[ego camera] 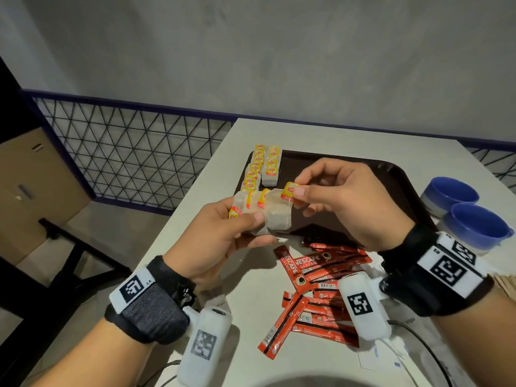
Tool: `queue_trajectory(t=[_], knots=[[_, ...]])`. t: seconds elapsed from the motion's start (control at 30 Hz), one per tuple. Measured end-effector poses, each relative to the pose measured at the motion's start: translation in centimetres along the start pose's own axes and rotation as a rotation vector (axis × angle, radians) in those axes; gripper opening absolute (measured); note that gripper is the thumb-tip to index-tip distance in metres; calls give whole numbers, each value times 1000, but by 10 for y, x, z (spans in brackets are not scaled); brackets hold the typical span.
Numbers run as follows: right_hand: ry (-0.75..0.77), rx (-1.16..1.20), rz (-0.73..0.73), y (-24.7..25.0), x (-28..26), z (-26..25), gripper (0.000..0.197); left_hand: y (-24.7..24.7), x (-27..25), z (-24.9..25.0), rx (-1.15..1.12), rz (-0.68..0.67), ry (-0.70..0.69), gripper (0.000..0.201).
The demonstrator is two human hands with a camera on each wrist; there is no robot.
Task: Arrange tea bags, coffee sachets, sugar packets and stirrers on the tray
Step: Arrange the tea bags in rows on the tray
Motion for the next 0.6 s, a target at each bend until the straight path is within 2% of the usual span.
queue_trajectory(t=[0.2,0.37,0.6], knots=[[-44,93,34,-1,26,-2,11,20,24,7,41,97,-30,23],[-68,214,74,0,46,-1,16,38,42,12,-2,187,-60,25],[-79,136,101,10,74,11,25,48,53,3,-150,207,-51,27]])
Point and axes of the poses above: each hand's wrist, its own x-axis towards the middle knuckle, its own y-axis out of the back of the hand, z = x × y, the point moved 7 cm from there along x, towards the middle knuckle, and after that the axes turned 15 degrees about x, right-handed, at the moved point
